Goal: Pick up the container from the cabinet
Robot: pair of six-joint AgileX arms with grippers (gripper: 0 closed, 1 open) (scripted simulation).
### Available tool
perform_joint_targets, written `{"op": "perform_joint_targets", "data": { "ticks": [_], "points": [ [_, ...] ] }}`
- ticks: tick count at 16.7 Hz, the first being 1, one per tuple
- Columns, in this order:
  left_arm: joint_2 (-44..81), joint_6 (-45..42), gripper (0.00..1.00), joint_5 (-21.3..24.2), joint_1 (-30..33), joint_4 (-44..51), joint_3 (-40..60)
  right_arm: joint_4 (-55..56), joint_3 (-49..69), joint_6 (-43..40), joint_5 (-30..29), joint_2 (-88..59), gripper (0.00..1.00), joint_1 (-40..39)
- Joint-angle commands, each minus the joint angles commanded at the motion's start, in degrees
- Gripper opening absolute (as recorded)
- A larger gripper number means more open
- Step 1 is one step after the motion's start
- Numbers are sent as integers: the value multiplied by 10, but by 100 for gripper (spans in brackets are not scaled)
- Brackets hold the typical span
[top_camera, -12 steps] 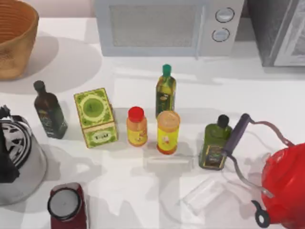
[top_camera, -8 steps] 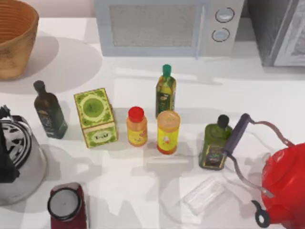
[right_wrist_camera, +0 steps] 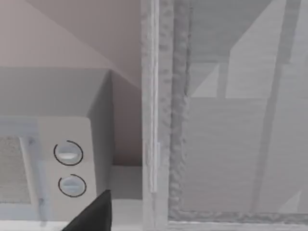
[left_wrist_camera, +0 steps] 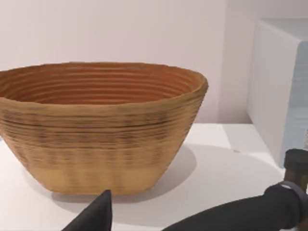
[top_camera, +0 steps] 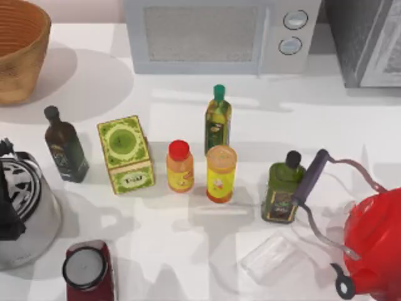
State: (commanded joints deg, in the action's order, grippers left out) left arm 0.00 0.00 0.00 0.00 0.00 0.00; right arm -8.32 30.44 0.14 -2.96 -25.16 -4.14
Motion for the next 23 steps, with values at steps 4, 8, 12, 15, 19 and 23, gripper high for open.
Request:
{"op": "perform_joint_targets", "data": {
  "ticks": [4, 8, 12, 15, 19, 23],
  "points": [
    [0, 0, 100, 0, 0, 0, 0, -51, 214, 2, -22, -159, 100, -23],
    [0, 0, 100, 0, 0, 0, 0, -95, 420, 4, -46, -305, 100, -41],
    [0, 0, 100, 0, 0, 0, 0, -130, 580, 6, -68, -424, 100, -55],
    [0, 0, 100, 0, 0, 0, 0, -148, 659, 7, -79, -484, 100, -62],
    [0, 0, 100, 0, 0, 0, 0, -156, 694, 8, -83, -509, 100, -64],
    [0, 0, 100, 0, 0, 0, 0, -155, 693, 7, -83, -507, 100, -62]
  ]
}}
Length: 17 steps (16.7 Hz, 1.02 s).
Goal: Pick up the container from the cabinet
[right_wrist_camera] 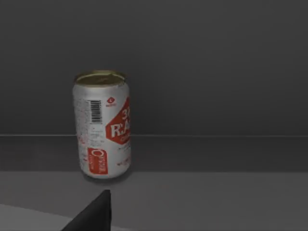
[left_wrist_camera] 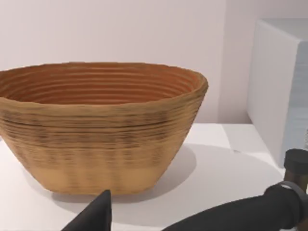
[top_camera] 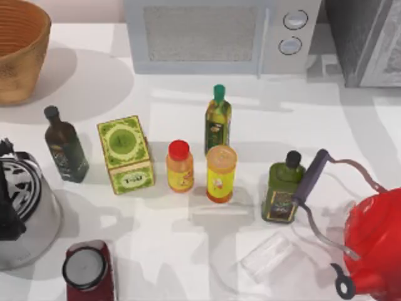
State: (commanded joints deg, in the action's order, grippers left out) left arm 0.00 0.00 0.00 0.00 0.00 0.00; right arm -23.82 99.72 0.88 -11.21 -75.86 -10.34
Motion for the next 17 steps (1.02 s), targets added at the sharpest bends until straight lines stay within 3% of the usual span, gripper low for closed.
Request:
{"op": "perform_joint_targets", "data": {
  "ticks": [9, 17],
  "points": [
    [0, 0, 100, 0, 0, 0, 0, 92, 59, -1, -89, -153, 100, -80],
    [0, 0, 100, 0, 0, 0, 0, 95, 80, 0, -90, -174, 100, -82]
  ]
}}
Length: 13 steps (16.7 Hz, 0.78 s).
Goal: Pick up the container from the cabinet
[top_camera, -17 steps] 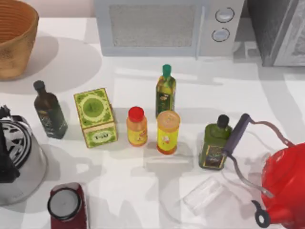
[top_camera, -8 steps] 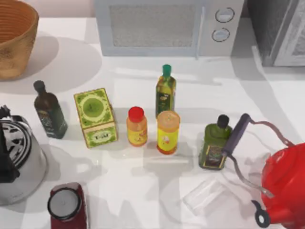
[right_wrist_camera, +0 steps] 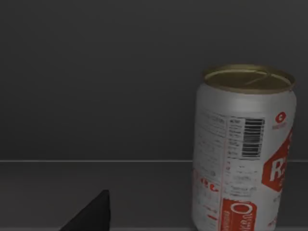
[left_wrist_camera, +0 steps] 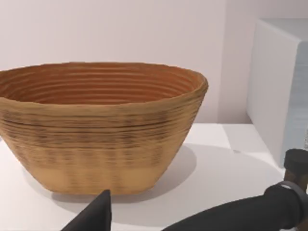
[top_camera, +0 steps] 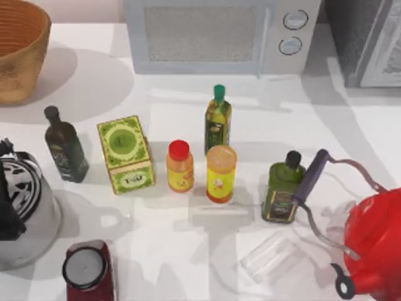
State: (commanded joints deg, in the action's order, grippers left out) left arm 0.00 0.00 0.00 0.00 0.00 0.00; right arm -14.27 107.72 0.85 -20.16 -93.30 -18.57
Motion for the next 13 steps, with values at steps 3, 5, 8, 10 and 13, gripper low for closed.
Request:
{"op": "perform_joint_targets", "data": {
  "ticks": [3, 5, 8, 10, 13],
  "points": [
    [0, 0, 100, 0, 0, 0, 0, -7, 50, 0, 8, -41, 100, 8],
    [0, 0, 100, 0, 0, 0, 0, -13, 87, 0, 14, -73, 100, 15],
    [0, 0, 100, 0, 0, 0, 0, -20, 134, 0, 22, -112, 100, 24],
    [0, 0, 100, 0, 0, 0, 0, -23, 147, 0, 25, -123, 100, 27],
    [0, 0, 100, 0, 0, 0, 0, -23, 148, 0, 25, -124, 100, 27]
  ]
}}
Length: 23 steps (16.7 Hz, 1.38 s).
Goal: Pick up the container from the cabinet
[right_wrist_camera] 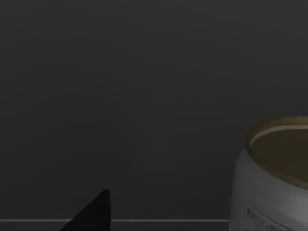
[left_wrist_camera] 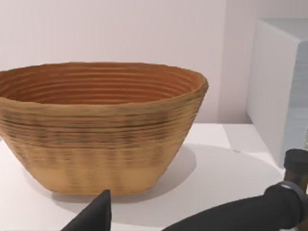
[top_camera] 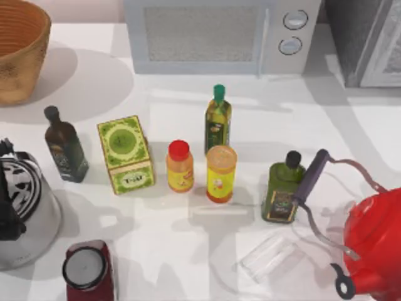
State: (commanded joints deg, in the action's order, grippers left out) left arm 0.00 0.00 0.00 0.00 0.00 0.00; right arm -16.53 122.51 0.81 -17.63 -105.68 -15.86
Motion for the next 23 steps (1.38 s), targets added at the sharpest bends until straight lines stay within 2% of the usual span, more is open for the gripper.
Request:
{"op": "perform_joint_targets", "data": {
  "ticks": [1, 14, 23],
  "points": [
    [0, 0, 100, 0, 0, 0, 0, 0, 0, 0, 0, 0, 100, 0],
    [0, 0, 100, 0, 0, 0, 0, 0, 0, 0, 0, 0, 2, 0],
    [0, 0, 100, 0, 0, 0, 0, 0, 0, 1, 0, 1, 0, -1]
  ]
}}
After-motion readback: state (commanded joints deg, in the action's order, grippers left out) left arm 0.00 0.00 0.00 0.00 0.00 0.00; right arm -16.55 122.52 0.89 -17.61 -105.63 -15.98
